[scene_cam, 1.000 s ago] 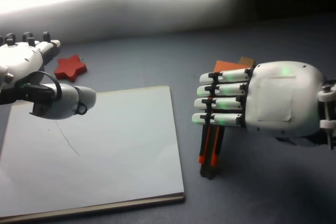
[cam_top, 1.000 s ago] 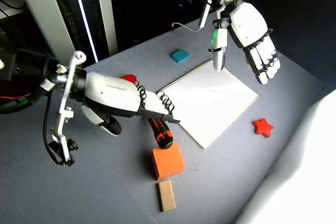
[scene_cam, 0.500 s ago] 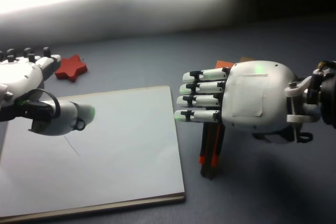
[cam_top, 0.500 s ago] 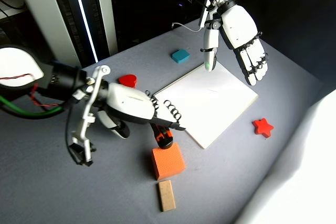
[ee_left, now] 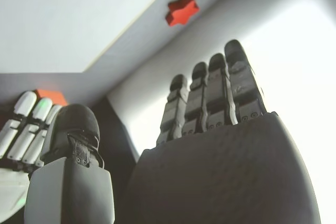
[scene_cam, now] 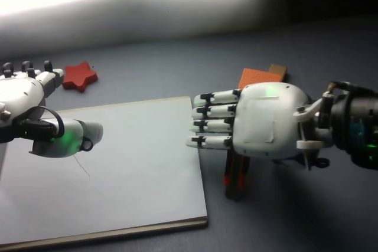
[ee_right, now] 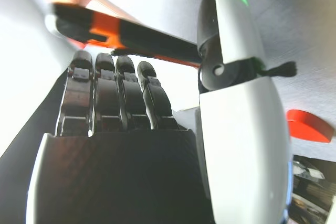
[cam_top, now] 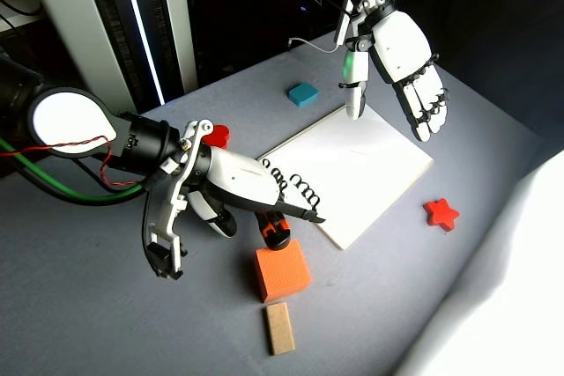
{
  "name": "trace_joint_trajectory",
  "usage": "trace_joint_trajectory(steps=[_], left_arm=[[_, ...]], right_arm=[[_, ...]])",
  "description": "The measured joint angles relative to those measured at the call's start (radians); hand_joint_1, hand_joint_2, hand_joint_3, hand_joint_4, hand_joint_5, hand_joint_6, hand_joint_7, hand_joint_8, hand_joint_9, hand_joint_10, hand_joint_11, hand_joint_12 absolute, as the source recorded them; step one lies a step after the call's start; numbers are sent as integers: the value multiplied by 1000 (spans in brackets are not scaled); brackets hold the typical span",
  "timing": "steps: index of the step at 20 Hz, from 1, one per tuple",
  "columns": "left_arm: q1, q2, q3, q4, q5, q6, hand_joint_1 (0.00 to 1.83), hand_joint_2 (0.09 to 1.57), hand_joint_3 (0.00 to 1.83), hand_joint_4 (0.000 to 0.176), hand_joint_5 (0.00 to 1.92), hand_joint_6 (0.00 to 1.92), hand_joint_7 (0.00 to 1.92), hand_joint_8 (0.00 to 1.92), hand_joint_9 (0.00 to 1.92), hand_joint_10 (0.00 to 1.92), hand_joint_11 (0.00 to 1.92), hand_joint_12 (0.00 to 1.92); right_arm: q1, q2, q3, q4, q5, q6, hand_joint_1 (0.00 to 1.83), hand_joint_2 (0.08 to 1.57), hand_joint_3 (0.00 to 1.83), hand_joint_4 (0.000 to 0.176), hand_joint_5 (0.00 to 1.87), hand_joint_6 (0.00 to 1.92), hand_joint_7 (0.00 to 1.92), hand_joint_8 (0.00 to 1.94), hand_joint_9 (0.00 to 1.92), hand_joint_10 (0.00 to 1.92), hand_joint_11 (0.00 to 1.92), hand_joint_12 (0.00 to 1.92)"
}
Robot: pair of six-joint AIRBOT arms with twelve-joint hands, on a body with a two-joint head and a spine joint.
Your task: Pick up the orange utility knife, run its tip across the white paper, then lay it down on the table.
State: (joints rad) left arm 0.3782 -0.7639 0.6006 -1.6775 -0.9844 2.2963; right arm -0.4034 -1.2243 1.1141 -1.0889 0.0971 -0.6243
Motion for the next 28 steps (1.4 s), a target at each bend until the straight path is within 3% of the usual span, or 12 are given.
trace_joint_trajectory(steps=[1,2,6,7,19,23,24,25,26,27,28], left_arm=[[0,0,0,1,0,0,202,1189,1,65,0,0,0,0,0,0,0,208],[0,0,0,1,0,0,230,1180,0,64,0,0,0,0,0,0,0,323],[0,0,0,2,-1,-1,216,1185,0,64,0,0,0,0,0,0,0,244],[0,0,0,2,-1,-1,223,1183,0,66,0,0,0,0,0,0,0,128],[0,-13,2,3,-3,-2,248,1183,0,67,0,0,0,0,0,0,0,163],[0,-19,4,2,-1,-2,222,1184,1,69,0,0,0,0,5,2,0,209],[0,-19,4,2,-1,-2,234,1182,0,68,0,0,0,0,7,3,0,214],[0,-19,4,3,-2,-2,231,1181,0,69,0,0,0,0,4,1,0,217],[0,-19,4,2,-3,-2,231,1185,1,67,0,0,0,0,4,1,0,219],[0,-19,4,2,-3,-2,245,1184,0,68,0,0,0,0,12,3,0,270],[0,-19,4,3,-2,-2,242,1186,1,68,0,0,0,0,12,2,0,269]], right_arm=[[2,-5,6,0,-1,9,1210,994,0,0,0,0,0,0,0,0,0,0],[5,-12,16,0,-4,21,1180,1006,0,0,0,0,0,0,0,0,0,0],[8,-39,57,0,-16,34,1184,1008,0,0,0,0,0,0,0,0,0,0],[8,-46,67,0,-18,34,1173,1012,0,0,0,0,0,0,0,0,0,0],[-20,-64,100,-21,24,42,1086,1133,50,0,0,0,0,0,0,0,0,0],[-26,-63,107,-23,31,52,1130,1170,65,0,2,1,0,0,0,0,0,0],[-26,-63,109,-23,32,59,1208,1171,64,0,119,51,118,45,74,32,5,2],[-26,-63,113,-22,32,70,1250,1165,45,0,204,117,262,36,142,85,0,235],[-26,-64,115,-18,36,75,1281,1160,31,0,344,232,494,131,305,225,0,950],[-25,-64,115,-16,50,75,1277,1173,24,0,329,567,479,463,211,831,0,1327],[-25,-64,115,-15,59,76,1262,1184,22,0,247,873,318,953,150,1195,0,1552]])
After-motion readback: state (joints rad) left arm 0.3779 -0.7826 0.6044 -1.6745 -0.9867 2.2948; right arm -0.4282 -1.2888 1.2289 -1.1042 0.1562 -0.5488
